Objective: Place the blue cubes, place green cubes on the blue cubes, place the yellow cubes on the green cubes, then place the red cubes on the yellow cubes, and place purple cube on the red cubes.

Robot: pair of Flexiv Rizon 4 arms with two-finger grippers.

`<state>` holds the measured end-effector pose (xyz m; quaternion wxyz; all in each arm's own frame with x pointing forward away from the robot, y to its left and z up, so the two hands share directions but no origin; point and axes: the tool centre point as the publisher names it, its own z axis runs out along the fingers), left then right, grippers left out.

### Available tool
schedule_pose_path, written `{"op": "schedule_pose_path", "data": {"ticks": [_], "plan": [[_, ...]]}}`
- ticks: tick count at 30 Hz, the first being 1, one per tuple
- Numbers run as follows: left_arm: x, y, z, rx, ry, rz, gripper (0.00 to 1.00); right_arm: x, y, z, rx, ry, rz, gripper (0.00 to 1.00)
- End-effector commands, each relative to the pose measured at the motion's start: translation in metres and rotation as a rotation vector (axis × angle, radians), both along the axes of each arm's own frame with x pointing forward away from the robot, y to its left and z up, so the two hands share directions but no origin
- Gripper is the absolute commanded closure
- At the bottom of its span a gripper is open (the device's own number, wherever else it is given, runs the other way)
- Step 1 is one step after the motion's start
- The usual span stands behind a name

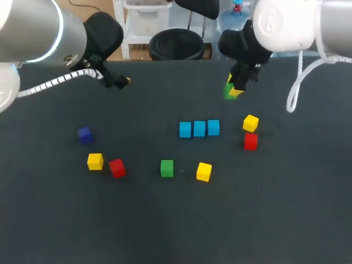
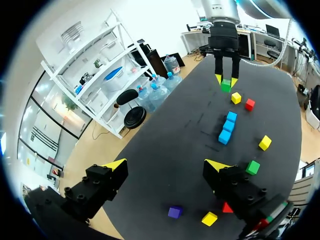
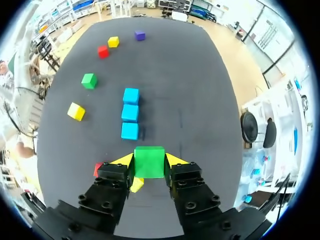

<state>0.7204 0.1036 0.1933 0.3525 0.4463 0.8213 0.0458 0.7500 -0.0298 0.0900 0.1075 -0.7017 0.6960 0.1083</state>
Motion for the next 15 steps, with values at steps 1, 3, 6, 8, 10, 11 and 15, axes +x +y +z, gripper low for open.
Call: {"op": "schedule_pose_path", "data": {"ticks": [1,3,6,8,10,11,15], "plan": [[0.0,0.0,0.0,0.002,-0.001,0.004,0.0,-0.005,0.008,0.006,0.001,0.016,-0.017,1.0],[0.0,0.0,0.0,0.002,-0.001,0.004,0.0,-0.01,0.01,0.007,0.006,0.029,-0.007,1.0],[0.0,0.0,0.0,0.002,-0.001,0.004,0.0,-0.014,0.012,0.006,0.0,0.034,-0.001,1.0],[0.0,0.0,0.0,0.002,-0.001,0.004,0.0,-0.015,0.012,0.004,-0.01,0.05,-0.017,1.0],[0.0,0.0,0.0,0.002,-0.001,0.004,0.0,-0.017,0.012,0.002,-0.019,0.055,-0.021,1.0],[0.0,0.0,0.0,0.002,-0.001,0.004,0.0,-0.019,0.012,0.001,-0.023,0.057,-0.022,1.0],[0.0,0.0,0.0,0.002,-0.001,0.004,0.0,-0.023,0.017,-0.005,-0.037,0.09,-0.061,1.0]]}}
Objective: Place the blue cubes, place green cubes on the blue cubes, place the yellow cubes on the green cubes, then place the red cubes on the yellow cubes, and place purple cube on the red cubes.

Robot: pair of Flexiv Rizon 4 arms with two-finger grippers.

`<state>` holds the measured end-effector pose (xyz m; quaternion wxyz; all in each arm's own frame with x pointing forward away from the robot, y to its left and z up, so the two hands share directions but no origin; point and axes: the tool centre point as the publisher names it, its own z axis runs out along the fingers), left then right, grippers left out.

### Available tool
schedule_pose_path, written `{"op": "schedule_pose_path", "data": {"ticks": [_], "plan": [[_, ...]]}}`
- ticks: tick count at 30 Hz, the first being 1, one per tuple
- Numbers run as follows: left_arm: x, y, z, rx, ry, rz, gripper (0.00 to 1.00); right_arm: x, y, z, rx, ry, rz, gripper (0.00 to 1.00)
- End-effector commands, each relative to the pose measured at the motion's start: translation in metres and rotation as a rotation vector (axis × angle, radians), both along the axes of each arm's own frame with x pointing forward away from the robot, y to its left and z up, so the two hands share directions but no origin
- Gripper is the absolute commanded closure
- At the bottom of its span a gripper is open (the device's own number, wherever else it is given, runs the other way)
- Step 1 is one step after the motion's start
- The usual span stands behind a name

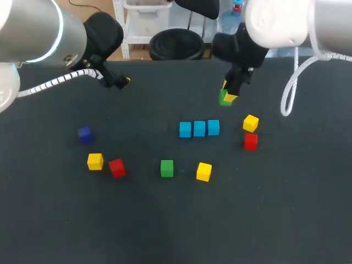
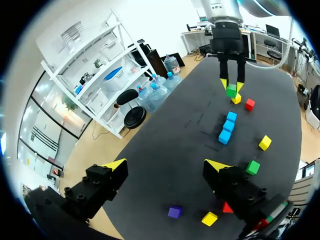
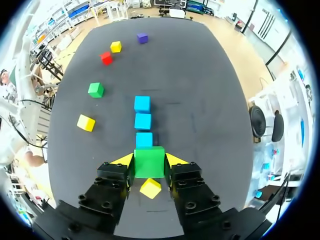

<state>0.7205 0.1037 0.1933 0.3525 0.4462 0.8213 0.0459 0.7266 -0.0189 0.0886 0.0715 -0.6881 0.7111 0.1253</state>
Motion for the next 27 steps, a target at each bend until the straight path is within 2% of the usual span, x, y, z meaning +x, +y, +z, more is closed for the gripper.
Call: {"op": "schedule_pose_path", "data": {"ticks": [1,7,11,13,15,27], "plan": [[0.0,-0.001,0.0,0.002,-0.001,0.003,0.0,0.001,0.008,-0.006,-0.01,0.021,-0.042,1.0],[0.0,-0.001,0.0,0.002,-0.001,0.003,0.0,-0.003,0.023,-0.014,0.014,0.029,-0.042,1.0],[0.0,-0.001,0.0,0.002,-0.001,0.003,0.0,-0.001,0.027,-0.021,0.012,0.01,-0.031,1.0],[0.0,-0.001,0.0,0.002,-0.001,0.003,0.0,0.0,0.026,-0.024,-0.013,-0.033,-0.012,1.0],[0.0,-0.001,0.0,0.002,-0.001,0.003,0.0,-0.001,0.025,-0.025,-0.006,-0.011,-0.02,1.0],[0.0,-0.001,0.0,0.002,-0.001,0.003,0.0,-0.009,0.029,-0.034,-0.023,0.013,-0.017,1.0]]}}
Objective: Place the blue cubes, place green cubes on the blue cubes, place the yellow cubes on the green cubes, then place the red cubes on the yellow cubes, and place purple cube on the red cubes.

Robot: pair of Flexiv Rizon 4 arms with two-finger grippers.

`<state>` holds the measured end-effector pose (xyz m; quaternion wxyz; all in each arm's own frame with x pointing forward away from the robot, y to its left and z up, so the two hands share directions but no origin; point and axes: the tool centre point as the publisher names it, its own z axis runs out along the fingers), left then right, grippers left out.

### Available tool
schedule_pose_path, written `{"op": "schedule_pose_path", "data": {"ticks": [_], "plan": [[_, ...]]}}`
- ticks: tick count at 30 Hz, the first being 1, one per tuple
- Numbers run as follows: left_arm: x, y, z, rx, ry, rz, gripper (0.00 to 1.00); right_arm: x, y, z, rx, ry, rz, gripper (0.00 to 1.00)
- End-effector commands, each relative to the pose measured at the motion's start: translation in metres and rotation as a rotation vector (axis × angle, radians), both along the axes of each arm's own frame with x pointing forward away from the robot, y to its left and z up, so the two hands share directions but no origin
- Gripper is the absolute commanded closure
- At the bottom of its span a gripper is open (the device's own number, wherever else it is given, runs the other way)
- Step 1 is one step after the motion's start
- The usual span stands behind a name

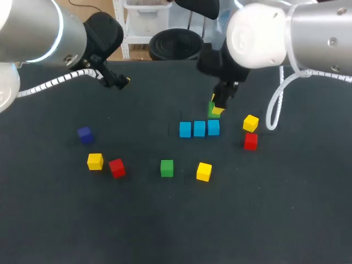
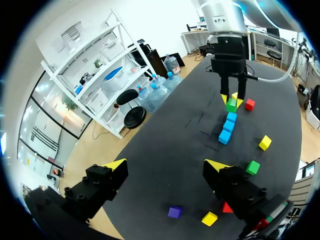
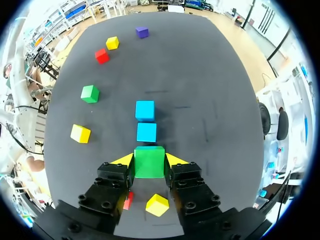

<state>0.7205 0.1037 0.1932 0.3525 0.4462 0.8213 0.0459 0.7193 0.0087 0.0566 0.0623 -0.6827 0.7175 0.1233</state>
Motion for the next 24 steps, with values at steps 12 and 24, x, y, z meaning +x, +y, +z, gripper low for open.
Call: {"op": "schedule_pose_path", "data": {"ticks": [12,24], "plan": [[0.0,-0.001,0.0,0.002,-0.001,0.003,0.0,-0.003,0.012,-0.012,-0.013,0.019,-0.017,1.0],[0.0,-0.001,0.0,0.002,-0.001,0.003,0.0,-0.004,0.015,-0.015,-0.014,0.022,0.009,1.0]]}}
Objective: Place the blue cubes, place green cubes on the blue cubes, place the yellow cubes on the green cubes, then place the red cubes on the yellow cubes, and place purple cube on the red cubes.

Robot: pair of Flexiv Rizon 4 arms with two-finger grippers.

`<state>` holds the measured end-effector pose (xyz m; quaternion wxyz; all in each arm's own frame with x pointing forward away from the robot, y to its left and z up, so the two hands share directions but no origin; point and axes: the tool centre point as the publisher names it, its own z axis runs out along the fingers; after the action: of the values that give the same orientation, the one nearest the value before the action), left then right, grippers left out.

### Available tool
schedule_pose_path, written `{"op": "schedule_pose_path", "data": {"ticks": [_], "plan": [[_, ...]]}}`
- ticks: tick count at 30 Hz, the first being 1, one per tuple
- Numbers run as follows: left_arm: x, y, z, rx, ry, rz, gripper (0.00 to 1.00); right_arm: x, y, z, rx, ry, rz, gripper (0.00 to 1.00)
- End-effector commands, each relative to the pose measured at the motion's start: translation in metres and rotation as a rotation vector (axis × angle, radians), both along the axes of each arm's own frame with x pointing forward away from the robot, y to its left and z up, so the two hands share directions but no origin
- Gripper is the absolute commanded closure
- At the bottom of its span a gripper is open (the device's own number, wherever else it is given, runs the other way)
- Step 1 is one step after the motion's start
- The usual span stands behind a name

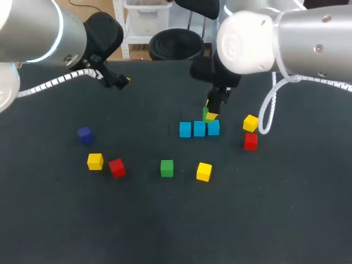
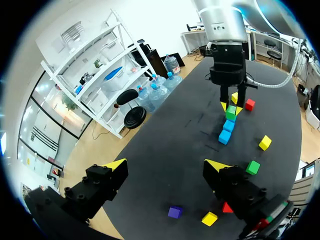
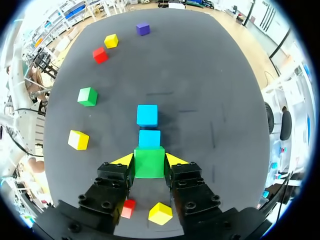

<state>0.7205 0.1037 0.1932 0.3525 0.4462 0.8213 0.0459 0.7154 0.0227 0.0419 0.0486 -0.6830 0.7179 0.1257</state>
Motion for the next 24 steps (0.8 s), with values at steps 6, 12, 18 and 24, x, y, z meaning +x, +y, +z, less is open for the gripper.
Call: {"op": "schedule_pose_path", "data": {"ticks": [6,12,18,24], "plan": [[0.0,-0.001,0.0,0.002,-0.001,0.003,0.0,0.003,-0.006,0.001,0.003,-0.008,-0.013,1.0],[0.0,-0.001,0.0,0.002,-0.001,0.003,0.0,0.005,-0.012,0.002,0.007,-0.01,-0.031,1.0],[0.0,-0.001,0.0,0.002,-0.001,0.003,0.0,0.002,-0.007,0.003,0.013,-0.012,-0.018,1.0],[0.0,-0.001,0.0,0.002,-0.001,0.003,0.0,0.0,-0.004,0.003,0.012,-0.01,-0.004,1.0]]}}
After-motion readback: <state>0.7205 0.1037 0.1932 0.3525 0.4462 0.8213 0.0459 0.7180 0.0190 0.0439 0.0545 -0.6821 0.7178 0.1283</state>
